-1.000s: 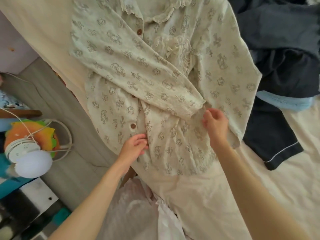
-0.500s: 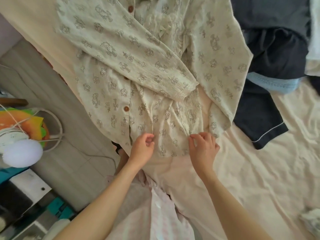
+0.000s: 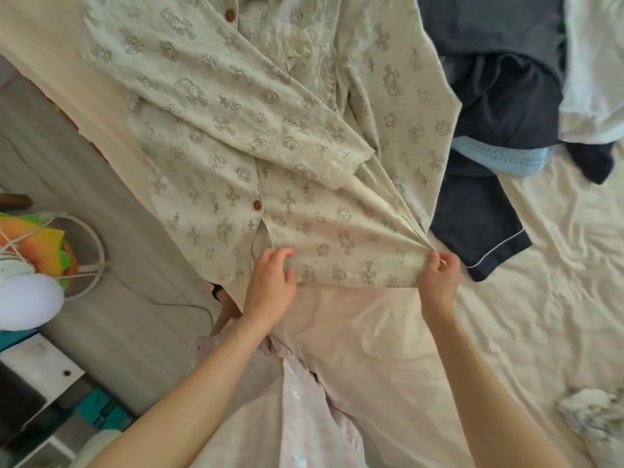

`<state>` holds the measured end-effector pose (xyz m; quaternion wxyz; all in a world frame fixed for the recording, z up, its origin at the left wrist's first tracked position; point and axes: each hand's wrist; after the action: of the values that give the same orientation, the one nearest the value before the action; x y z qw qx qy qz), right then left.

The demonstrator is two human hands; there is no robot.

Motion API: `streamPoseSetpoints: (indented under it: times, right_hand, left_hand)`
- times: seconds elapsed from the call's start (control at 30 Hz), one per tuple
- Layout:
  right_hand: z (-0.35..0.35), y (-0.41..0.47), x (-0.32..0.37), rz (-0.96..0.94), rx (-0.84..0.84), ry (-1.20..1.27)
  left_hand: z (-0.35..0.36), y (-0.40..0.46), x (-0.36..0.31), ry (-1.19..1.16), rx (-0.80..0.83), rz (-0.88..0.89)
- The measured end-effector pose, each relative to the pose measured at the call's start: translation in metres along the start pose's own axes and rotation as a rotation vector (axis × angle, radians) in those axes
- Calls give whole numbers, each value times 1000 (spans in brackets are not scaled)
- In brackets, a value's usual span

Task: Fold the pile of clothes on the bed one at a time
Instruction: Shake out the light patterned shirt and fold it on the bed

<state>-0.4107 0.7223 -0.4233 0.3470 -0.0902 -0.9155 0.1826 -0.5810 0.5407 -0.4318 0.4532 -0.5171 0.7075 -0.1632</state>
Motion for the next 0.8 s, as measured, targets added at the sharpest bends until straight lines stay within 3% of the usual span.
streamPoseSetpoints:
  times: [0.17,0.3,0.43,0.57,0.67,0.8]
  right_hand:
    - [-7,22,-10,-75,23,-169]
    - [-14,26,-20,-39,17,-285]
    - [0,29,-10,69,-5,-288]
    - [15,19,1,337,-66,166]
    - [18,-2,2,562,-52,515]
    - [25,-20,-1,684,-102,757]
  left_hand:
    - [-23,3,6,-77,-228,30]
    - [-62,21,34,-171,-430,-158]
    - [-100,56,68,-199,-389,-370]
    - [-99,79,72,-462,-183,-434]
    - [-97,86,72,-684,-231,-525]
    - [-121,96,81,-859,-282,-599]
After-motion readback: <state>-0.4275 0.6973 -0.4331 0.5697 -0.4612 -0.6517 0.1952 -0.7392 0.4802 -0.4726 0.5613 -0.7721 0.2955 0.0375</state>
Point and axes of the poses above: each hand's wrist, its own y-axis towards the middle knuckle, its own z-axis out of the palm, x = y × z, and after that the axes turned 10 degrees about -z, right-handed
